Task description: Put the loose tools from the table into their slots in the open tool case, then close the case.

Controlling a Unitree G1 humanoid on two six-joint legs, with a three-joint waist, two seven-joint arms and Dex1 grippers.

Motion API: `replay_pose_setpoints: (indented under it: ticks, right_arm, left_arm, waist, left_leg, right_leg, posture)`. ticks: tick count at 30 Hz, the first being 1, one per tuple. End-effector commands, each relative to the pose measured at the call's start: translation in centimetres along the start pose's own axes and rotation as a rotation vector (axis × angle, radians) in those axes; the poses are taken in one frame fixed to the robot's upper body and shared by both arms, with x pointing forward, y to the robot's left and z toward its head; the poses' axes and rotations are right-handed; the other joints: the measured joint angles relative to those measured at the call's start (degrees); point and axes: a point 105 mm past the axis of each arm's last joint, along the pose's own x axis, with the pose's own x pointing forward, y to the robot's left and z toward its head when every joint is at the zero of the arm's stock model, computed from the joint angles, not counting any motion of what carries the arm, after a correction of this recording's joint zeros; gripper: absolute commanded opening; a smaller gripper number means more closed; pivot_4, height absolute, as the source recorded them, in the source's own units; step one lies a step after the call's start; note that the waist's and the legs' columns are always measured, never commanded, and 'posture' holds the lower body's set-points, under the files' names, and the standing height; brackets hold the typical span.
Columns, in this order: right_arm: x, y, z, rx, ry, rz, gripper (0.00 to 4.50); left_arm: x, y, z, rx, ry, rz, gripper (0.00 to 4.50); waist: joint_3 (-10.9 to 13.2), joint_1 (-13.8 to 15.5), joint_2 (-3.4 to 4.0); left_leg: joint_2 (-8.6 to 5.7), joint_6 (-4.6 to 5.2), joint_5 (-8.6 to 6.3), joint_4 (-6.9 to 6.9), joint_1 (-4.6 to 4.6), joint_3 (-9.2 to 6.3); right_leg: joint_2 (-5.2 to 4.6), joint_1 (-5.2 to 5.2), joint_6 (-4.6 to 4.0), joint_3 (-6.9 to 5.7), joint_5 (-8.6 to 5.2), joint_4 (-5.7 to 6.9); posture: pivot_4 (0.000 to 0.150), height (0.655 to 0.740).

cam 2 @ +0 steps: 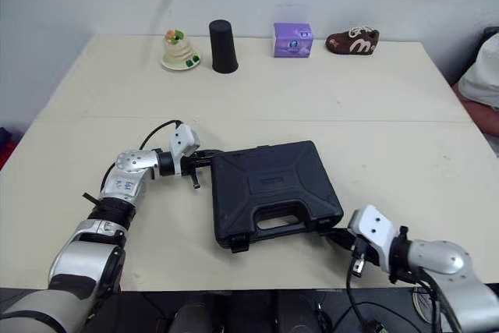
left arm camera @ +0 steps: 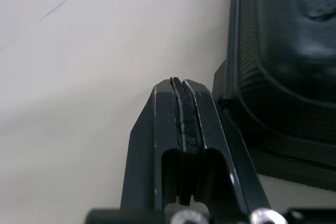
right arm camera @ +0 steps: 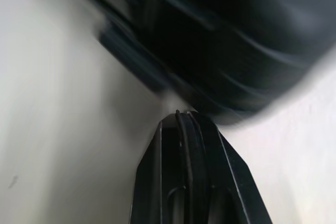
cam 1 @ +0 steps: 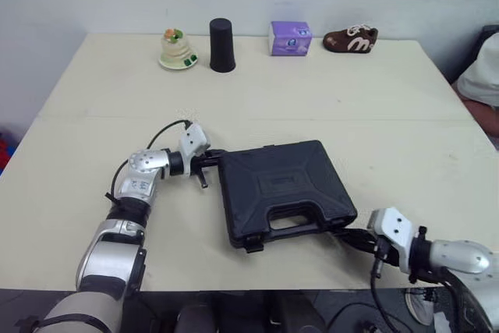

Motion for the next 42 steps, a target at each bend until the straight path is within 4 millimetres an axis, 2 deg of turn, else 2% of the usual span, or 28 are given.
replay_pose_setpoints:
  ticks: [1, 4, 11, 14, 16, 19, 22, 27, 28, 31, 34, 36, 39, 42]
  right_arm:
    - [0.9, -2.3, 1.0, -0.05, -0.042, -0.092, 0.07]
    - [1.2, -4.2, 1.3, -0.079, -0.05, -0.147, 0.07]
    - [1.5, -5.5, 1.1, -0.118, -0.057, -0.181, 0.07]
    - [0.4, -5.6, 0.6, -0.101, -0.04, -0.216, 0.07]
    - [-0.7, -5.4, 0.1, -0.076, -0.028, -0.256, 0.07]
    - [-1.9, -5.0, -0.2, -0.035, -0.047, -0.313, 0.07]
    - [-2.6, -4.4, -0.1, -0.022, -0.067, -0.344, 0.07]
    - [-3.0, -3.7, 0.7, 0.008, -0.109, -0.399, 0.07]
    - [-3.0, -3.7, 0.9, 0.011, -0.116, -0.416, 0.07]
    - [-2.9, -3.7, 1.0, 0.023, -0.12, -0.449, 0.07]
    - [-2.8, -3.6, 1.2, 0.033, -0.13, -0.469, 0.07]
    - [-2.7, -3.5, 1.3, 0.033, -0.134, -0.474, 0.07]
    - [-2.5, -3.6, 1.5, 0.027, -0.139, -0.478, 0.07]
    - [-2.3, -3.7, 1.8, 0.023, -0.15, -0.48, 0.07]
  left_arm:
    - [-0.3, -0.3, 0.9, 0.017, -0.03, -0.035, 0.02]
    - [-1.3, -0.5, 0.5, 0.02, -0.021, -0.026, 0.02]
    - [-4.4, -1.5, 0.7, 0.033, -0.022, 0.05, 0.02]
    - [-6.2, 0.4, 3.3, 0.065, -0.099, 0.189, 0.02]
    - [-6.3, 0.4, 6.7, 0.085, -0.213, 0.167, 0.02]
    - [-4.5, -1.3, 11.1, 0.088, -0.305, 0.02, 0.02]
    - [-2.0, -3.2, 13.1, 0.093, -0.24, -0.129, 0.02]
    - [4.4, -6.1, 15.3, 0.163, -0.166, -0.299, 0.02]
    - [6.3, -6.9, 15.2, 0.2, -0.136, -0.313, 0.02]
    - [10.0, -8.6, 15.4, 0.268, -0.09, -0.331, 0.02]
    - [12.6, -10.6, 15.7, 0.268, -0.081, -0.36, 0.02]
    - [13.8, -11.2, 15.3, 0.264, -0.06, -0.363, 0.02]
    - [15.2, -12.0, 12.8, 0.256, 0.031, -0.368, 0.02]
    - [15.7, -12.6, 10.6, 0.263, 0.109, -0.388, 0.02]
  waist:
    - [0.0, -0.2, 0.01]
    - [0.0, -0.3, 0.04]
    - [0.0, -0.1, 0.08]
    - [0.0, 0.2, 0.07]
    - [0.0, 1.0, 0.07]
    - [0.0, 2.1, 0.08]
    - [0.0, 2.7, 0.11]
    - [0.0, 2.7, 0.14]
    - [0.0, 2.7, 0.14]
    - [0.0, 2.3, 0.16]
    - [0.1, 1.6, 0.18]
    - [0.1, 1.2, 0.21]
    - [0.1, 1.2, 0.21]
    - [0.1, 1.2, 0.2]
  left_leg:
    - [0.0, -0.03, 0.02, 0.01, -0.02, 0.0]
    - [0.01, -0.29, 0.18, -0.01, -0.03, 0.08]
    - [0.14, -0.32, 0.19, -0.07, -0.06, 0.12]
    - [0.11, -0.29, 0.21, -0.03, -0.05, 0.11]
    - [0.08, -0.27, 0.22, -0.03, -0.06, 0.01]
    - [0.02, -0.27, 0.22, -0.04, -0.14, -0.08]
    - [-0.12, -0.23, 0.18, -0.04, -0.08, 0.06]
    - [-0.52, -0.15, 0.21, -0.02, -0.04, 0.13]
    - [-0.56, -0.12, 0.23, -0.02, -0.04, 0.11]
    - [-0.62, -0.08, 0.23, -0.03, -0.05, 0.12]
    - [-0.57, -0.08, 0.22, -0.11, -0.1, 0.05]
    - [-0.55, -0.08, 0.23, -0.13, -0.16, -0.01]
    - [-0.56, -0.08, 0.23, -0.14, -0.14, -0.09]
    - [-0.63, -0.08, 0.23, -0.14, -0.13, -0.28]
  right_leg:
    - [0.01, -0.02, -0.01, 0.0, 0.0, 0.02]
    - [-0.02, -0.1, -0.02, 0.08, 0.0, 0.06]
    - [-0.05, -0.14, -0.09, 0.15, -0.06, 0.06]
    - [-0.14, -0.13, -0.08, 0.22, -0.06, 0.11]
    - [-0.19, -0.09, -0.08, 0.32, -0.05, 0.11]
    - [-0.21, -0.02, -0.09, 0.3, -0.06, 0.01]
    - [-0.06, 0.0, -0.01, 0.19, -0.04, -0.04]
    - [0.05, 0.02, 0.14, 0.26, -0.03, -0.05]
    - [0.04, 0.02, 0.18, 0.29, -0.01, -0.08]
    - [0.02, -0.01, 0.2, 0.51, 0.01, -0.12]
    - [-0.01, -0.07, 0.17, 0.78, -0.02, -0.17]
    - [-0.1, -0.12, 0.16, 0.75, -0.05, -0.16]
    - [-0.14, -0.12, 0.16, 0.76, -0.05, -0.16]
    - [-0.12, -0.12, 0.16, 0.74, -0.05, -0.14]
  posture:
    - [0.15, 0.74]
    - [0.15, 0.74]
    - [0.15, 0.74]
    - [0.15, 0.74]
    - [0.15, 0.74]
    - [0.15, 0.74]
    - [0.15, 0.74]
    - [0.15, 0.74]
    - [0.15, 0.74]
    - [0.15, 0.74]
    - [0.15, 0.74]
    - [0.15, 0.74]
    - [0.15, 0.74]
    - [0.15, 0.74]
